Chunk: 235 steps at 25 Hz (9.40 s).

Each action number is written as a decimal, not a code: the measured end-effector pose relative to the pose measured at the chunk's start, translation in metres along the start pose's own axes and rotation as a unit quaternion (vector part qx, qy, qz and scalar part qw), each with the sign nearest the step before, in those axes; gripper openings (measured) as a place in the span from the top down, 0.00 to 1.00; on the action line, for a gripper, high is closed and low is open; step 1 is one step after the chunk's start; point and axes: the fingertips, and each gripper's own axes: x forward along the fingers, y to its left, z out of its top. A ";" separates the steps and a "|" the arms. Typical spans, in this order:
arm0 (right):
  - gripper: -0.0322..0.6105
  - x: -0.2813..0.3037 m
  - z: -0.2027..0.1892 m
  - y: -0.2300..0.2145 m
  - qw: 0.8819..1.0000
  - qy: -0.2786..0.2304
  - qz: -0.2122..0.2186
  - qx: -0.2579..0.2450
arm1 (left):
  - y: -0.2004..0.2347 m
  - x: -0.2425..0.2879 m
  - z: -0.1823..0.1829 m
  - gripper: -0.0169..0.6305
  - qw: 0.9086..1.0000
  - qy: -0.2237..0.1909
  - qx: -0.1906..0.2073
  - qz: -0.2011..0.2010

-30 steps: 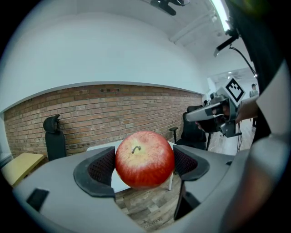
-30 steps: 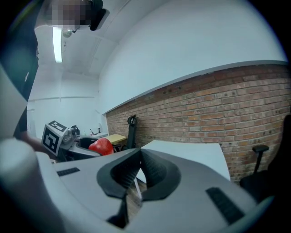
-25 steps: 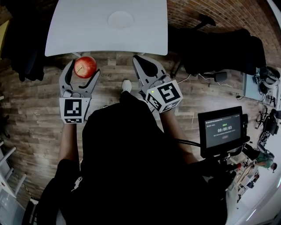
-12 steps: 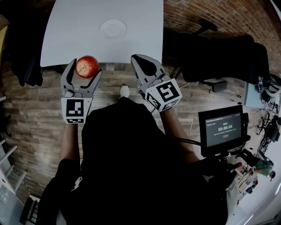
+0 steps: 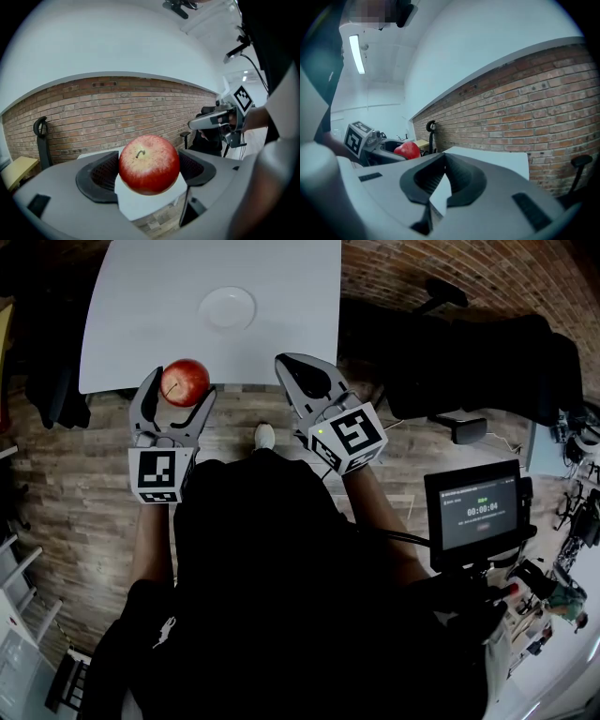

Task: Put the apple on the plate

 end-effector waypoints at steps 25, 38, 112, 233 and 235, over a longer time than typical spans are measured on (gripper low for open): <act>0.95 0.008 -0.005 -0.061 0.999 0.011 -0.037 0.013 | 0.017 0.069 0.013 0.35 1.000 0.006 0.004 -0.026; 0.95 0.061 0.012 -0.066 0.997 0.006 -0.075 0.015 | 0.047 0.134 0.005 0.35 0.994 0.014 0.038 -0.101; 0.95 0.097 -0.050 -0.079 0.978 0.127 -0.147 0.080 | 0.007 0.283 -0.127 0.35 0.963 0.076 0.146 -0.214; 0.95 0.071 0.035 -0.030 0.999 -0.025 -0.023 -0.040 | 0.052 0.087 0.024 0.96 0.998 -0.043 0.035 -0.034; 0.95 0.073 0.036 -0.029 0.999 -0.026 -0.021 -0.041 | 0.055 0.088 0.023 0.96 0.998 -0.041 0.036 -0.033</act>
